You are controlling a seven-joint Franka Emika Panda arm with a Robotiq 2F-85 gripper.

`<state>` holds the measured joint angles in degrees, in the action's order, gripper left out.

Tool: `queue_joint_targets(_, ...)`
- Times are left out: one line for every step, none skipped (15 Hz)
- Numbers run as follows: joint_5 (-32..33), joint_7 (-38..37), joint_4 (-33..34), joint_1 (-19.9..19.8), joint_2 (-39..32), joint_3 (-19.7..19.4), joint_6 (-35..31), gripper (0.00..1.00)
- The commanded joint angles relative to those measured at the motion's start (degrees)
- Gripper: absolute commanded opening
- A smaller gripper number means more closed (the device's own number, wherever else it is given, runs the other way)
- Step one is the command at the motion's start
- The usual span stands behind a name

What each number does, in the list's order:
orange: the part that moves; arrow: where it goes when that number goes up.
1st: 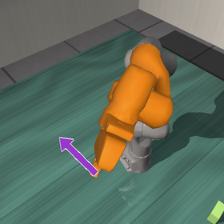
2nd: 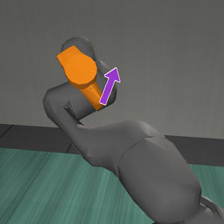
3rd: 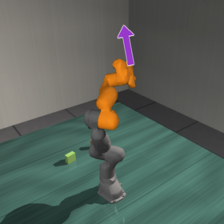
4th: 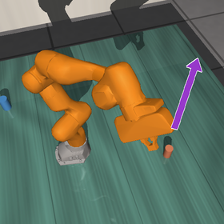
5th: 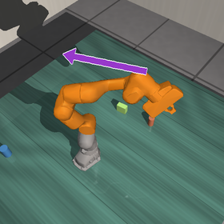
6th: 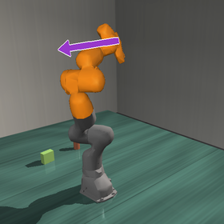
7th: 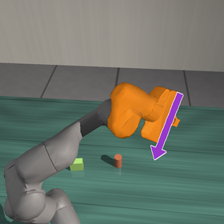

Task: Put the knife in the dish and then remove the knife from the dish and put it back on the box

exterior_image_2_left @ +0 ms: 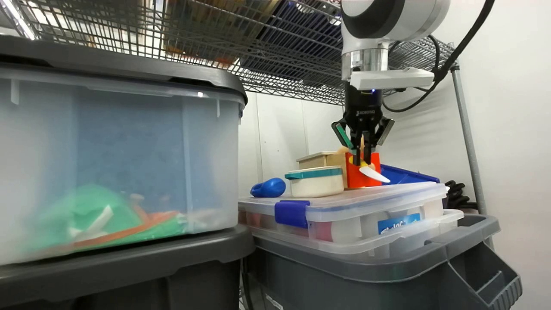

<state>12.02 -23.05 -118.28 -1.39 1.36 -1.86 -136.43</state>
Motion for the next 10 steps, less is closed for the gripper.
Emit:
queue_joint_targets(-0.13, -0.73, -0.16, -1.06, 0.17, -0.43, 0.57, 0.06)
queue_joint_targets(-0.10, -0.90, 0.26, -1.40, -0.43, -0.62, 0.55, 0.06)
queue_joint_targets(0.11, -1.20, 0.58, -1.70, -0.94, -0.80, 0.53, 0.06)
queue_joint_targets(0.17, -1.29, 0.63, -1.94, -1.15, -0.95, 0.58, 0.06)
queue_joint_targets(0.19, -1.39, 0.45, -2.11, -1.23, -1.11, 0.51, 0.06)
queue_joint_targets(0.29, -1.55, 0.33, -2.22, -1.30, -1.27, 0.46, 0.06)
queue_joint_targets(0.14, -1.53, 0.32, -2.34, -1.48, -1.42, 0.56, 0.06)
queue_joint_targets(0.17, -1.69, 0.24, -2.42, -1.72, -1.55, 0.51, 0.06)
queue_joint_targets(0.19, -1.82, 0.18, -2.48, -2.00, -1.69, 0.48, 0.06)
queue_joint_targets(0.26, -2.04, 0.31, -2.47, -2.46, -1.79, 0.42, 0.06)
